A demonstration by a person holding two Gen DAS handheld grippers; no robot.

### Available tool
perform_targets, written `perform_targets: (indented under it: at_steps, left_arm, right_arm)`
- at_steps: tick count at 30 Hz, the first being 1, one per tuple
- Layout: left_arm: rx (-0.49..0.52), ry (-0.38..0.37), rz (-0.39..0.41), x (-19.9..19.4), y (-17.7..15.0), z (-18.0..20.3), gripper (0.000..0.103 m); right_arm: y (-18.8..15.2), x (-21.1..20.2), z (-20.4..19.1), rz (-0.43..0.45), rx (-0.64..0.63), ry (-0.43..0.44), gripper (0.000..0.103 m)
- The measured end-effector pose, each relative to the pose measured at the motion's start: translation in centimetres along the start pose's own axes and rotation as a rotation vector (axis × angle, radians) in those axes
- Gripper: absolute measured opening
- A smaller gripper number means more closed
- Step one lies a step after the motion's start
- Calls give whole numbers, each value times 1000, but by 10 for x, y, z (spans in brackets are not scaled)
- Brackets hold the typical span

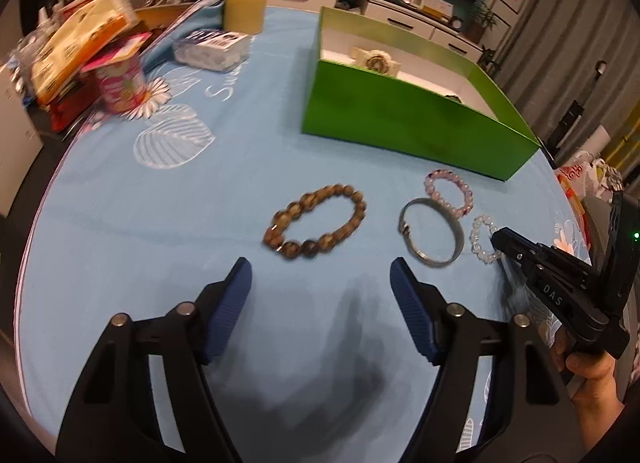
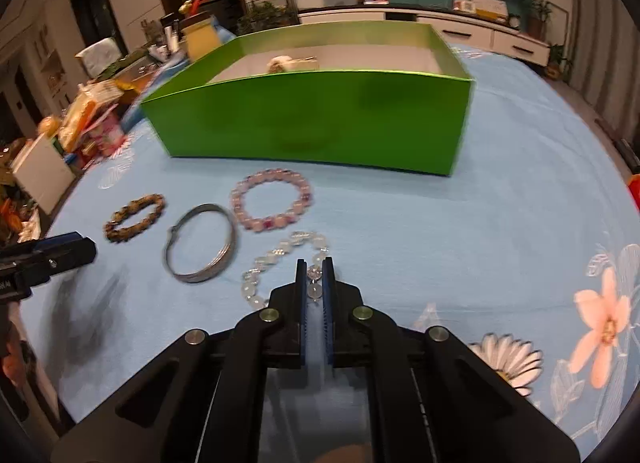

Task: Organize jewelry
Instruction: 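Grasp the clear crystal bracelet with right tool while left grasps the brown wooden bracelet, then carry the crystal bracelet over the box with right tool while left carries the brown bracelet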

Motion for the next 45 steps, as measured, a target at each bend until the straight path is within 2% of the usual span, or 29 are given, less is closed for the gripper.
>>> perform_targets:
  at_steps: [10, 15, 18, 23, 27, 29, 36, 41, 45]
  left_arm:
    - [179, -25, -15, 24, 15, 24, 46]
    - [222, -29, -75, 45, 14, 26, 39]
    - [243, -29, -88, 47, 14, 26, 39]
    - [280, -7, -92, 42, 6, 26, 31]
    - [262, 8, -90, 37, 1, 24, 14]
    - [236, 1, -85, 35, 0, 24, 11]
    - [90, -58, -67, 28, -6, 23, 10]
    - [-9, -109, -35, 12, -1, 17, 10]
    - [-51, -135, -10, -1, 6, 16, 10]
  right_arm:
    - [0, -8, 33, -11, 72, 11, 6]
    - [-1, -8, 30, -12, 63, 27, 7]
    - [-1, -8, 27, -9, 43, 26, 7]
    - [0, -7, 27, -12, 45, 28, 7]
    - [0, -7, 26, -10, 50, 26, 8]
    - [0, -6, 24, -5, 46, 21, 8]
    - [0, -7, 24, 8, 24, 14, 7]
    - [8, -23, 18, 34, 53, 69, 7]
    - [21, -41, 12, 76, 55, 100, 7]
Point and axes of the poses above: each gripper's, at about its wrist camera, not at the fingertips, and x roughly the way its jaws point, z to its right, y to its top, the point moved 9 cm from there along x, roughly the way its jaws point, and after that the axes turned 4 degrees about z, right-handed, at the moved point
